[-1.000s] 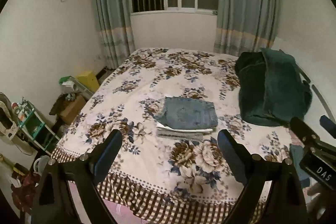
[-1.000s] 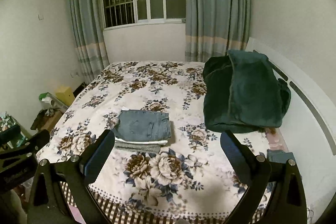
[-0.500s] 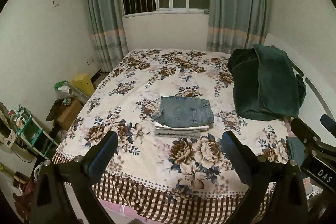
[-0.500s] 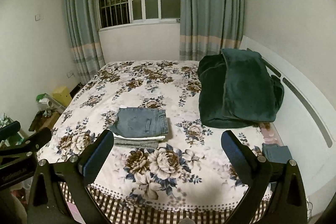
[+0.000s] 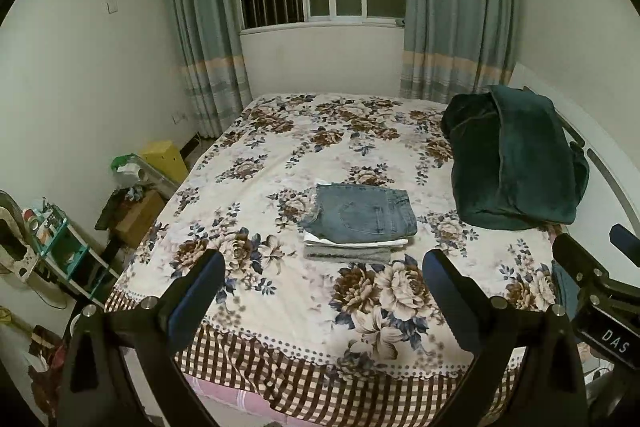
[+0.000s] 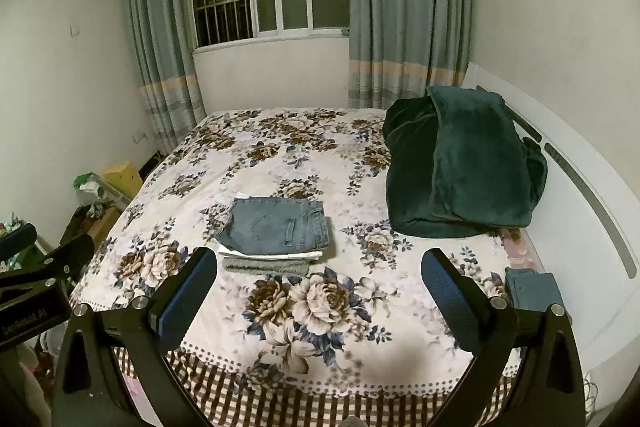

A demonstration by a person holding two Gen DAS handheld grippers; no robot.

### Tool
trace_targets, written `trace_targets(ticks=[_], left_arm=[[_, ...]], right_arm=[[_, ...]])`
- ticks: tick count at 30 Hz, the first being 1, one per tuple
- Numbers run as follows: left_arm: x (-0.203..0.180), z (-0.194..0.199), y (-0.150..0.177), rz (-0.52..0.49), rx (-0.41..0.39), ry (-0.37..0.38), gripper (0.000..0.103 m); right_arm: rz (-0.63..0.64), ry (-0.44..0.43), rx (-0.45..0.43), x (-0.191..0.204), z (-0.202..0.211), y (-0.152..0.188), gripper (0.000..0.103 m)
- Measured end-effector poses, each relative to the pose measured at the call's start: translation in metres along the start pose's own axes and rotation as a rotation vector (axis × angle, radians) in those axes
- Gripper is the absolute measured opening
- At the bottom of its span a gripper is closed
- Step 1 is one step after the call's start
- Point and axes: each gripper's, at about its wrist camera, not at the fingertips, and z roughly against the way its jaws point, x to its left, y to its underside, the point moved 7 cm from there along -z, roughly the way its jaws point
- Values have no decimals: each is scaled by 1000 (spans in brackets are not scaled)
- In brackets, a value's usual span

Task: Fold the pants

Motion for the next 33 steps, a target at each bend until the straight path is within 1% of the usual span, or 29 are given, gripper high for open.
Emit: trace_targets(ticks=[13, 26, 33], left_arm=[[4, 0, -4, 0, -8, 4, 101], [8, 3, -10, -2, -21, 2, 101], [7, 9, -17, 4, -32, 3, 101]], right_arm=[[1, -10, -4, 10, 2, -2, 103], [2, -20, -5, 11, -1, -9, 103], [-12, -20, -13, 10, 5, -14, 103]])
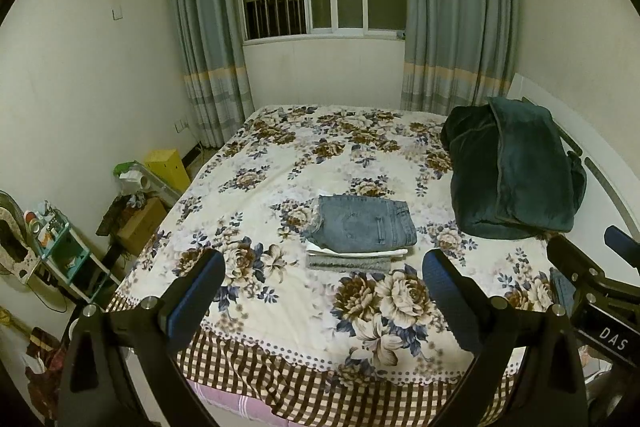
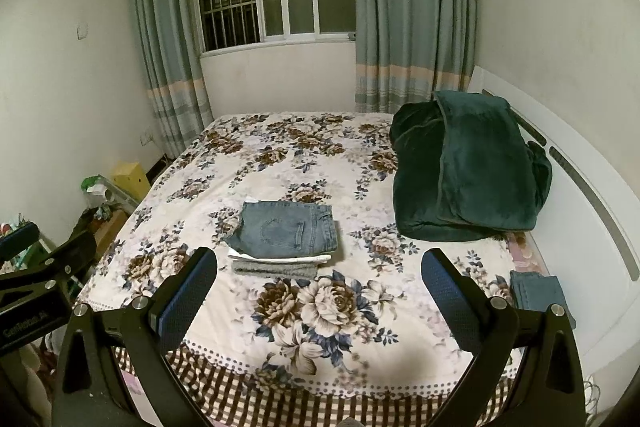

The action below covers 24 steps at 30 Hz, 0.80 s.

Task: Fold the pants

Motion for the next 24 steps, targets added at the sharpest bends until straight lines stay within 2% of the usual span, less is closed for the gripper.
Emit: trace_targets(ticks=[24], left_arm=[[-2, 12, -8, 3, -22, -4, 101]], right_arm=[[-16, -11, -9, -2, 10, 1, 103]])
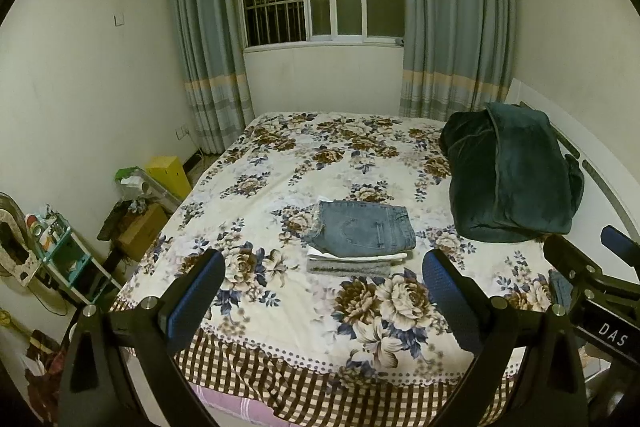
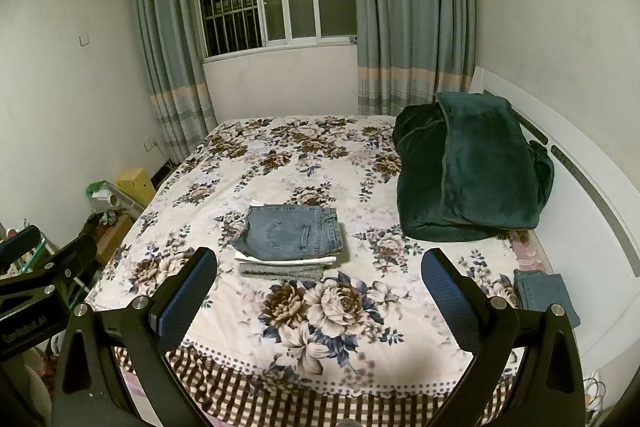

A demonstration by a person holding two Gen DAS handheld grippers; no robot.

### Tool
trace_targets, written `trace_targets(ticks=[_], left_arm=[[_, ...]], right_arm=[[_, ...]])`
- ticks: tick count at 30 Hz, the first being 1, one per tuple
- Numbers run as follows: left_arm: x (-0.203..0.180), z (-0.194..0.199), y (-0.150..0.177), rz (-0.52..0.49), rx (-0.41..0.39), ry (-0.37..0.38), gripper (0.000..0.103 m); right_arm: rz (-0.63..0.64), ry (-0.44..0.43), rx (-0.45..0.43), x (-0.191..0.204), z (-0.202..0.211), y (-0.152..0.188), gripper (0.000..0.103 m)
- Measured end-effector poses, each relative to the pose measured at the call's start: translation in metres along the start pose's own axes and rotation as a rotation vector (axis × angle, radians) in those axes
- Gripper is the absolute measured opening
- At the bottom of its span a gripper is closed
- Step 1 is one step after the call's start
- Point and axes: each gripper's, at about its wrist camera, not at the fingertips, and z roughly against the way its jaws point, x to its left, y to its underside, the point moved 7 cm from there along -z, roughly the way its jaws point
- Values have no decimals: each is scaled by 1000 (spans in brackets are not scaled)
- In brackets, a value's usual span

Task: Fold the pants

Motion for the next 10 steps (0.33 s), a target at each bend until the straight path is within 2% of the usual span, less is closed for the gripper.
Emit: trace_targets(ticks=[10], left_arm=[[4, 6, 2, -1, -10, -8, 101]], right_arm=[[2, 0, 1, 1, 2, 2, 103]])
